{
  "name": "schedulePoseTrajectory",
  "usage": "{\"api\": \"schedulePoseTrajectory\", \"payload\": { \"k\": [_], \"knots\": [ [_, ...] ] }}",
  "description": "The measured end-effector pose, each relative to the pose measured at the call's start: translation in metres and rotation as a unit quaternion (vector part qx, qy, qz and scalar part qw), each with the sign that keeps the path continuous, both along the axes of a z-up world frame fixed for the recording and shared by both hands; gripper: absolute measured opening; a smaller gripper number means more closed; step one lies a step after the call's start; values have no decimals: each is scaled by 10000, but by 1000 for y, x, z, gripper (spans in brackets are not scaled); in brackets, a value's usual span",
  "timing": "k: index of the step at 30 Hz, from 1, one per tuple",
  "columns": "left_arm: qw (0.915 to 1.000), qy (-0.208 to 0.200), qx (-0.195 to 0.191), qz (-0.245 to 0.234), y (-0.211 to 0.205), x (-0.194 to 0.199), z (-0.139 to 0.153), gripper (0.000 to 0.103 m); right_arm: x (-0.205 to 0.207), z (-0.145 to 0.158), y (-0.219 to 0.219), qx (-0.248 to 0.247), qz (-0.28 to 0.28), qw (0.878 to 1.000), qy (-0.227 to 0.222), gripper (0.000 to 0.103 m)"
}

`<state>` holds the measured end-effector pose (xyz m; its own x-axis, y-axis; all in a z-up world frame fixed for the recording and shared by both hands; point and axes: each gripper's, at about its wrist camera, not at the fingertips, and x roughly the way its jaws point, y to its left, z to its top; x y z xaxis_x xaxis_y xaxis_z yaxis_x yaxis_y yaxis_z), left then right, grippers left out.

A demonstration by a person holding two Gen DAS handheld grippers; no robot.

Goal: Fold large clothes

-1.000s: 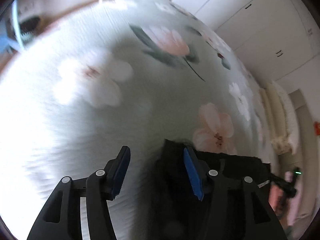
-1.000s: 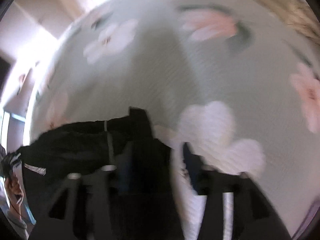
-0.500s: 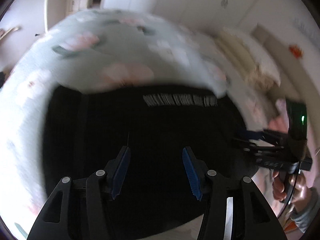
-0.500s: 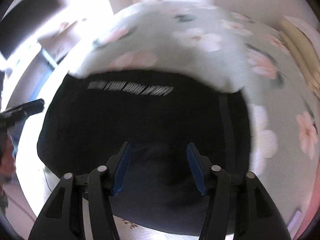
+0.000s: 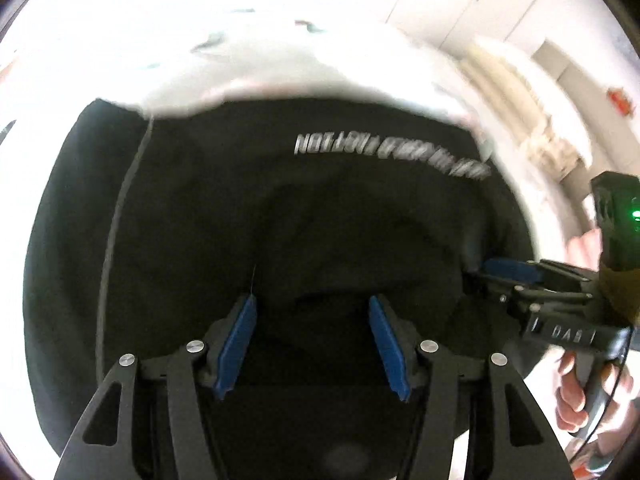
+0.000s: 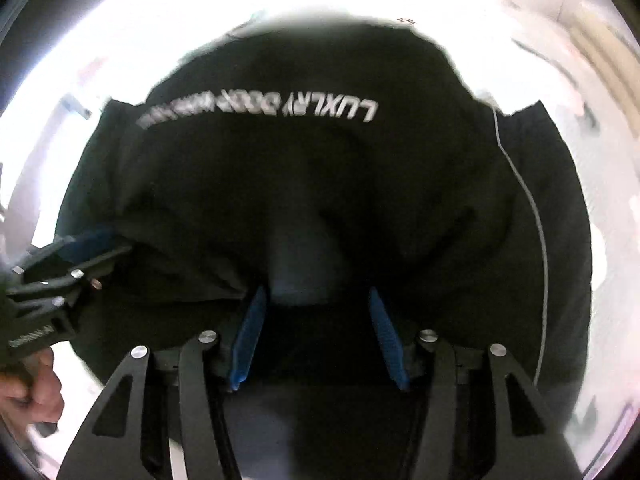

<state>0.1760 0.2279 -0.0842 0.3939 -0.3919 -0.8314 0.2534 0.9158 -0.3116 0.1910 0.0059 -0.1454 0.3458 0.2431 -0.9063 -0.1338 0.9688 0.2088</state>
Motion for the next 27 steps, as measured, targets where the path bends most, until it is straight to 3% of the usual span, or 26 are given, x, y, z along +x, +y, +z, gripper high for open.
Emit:
{"api": "schedulePoseTrajectory", "payload": {
  "k": [3,6,8,10,12,18,22,27],
  "knots": [
    [9991,-394,-148,77,4,8,34,60,10,42,-10,123,-112,9985,-524,57],
    [9994,-319,-94,135,-1,33,32,60,38,55,-11,44,-192,9967,-783,57],
    [9995,103,136,256,-4,53,7,60,61,38,-9,-6,-311,9977,-599,57],
    [9977,508,212,402,-3,75,-22,67,89,-1,-17,-84,-440,9990,19,59],
    [9974,508,134,485,1,85,-31,72,107,-34,-25,157,-519,9979,340,60],
    [9984,431,37,366,3,81,-33,75,102,-35,-20,38,-482,9988,97,62],
    [9986,382,-211,302,15,74,-26,75,94,-28,-32,334,-484,9983,-45,66],
    [9987,258,-152,412,49,37,-10,75,48,1,-53,463,-513,9970,-344,71]
  ]
}}
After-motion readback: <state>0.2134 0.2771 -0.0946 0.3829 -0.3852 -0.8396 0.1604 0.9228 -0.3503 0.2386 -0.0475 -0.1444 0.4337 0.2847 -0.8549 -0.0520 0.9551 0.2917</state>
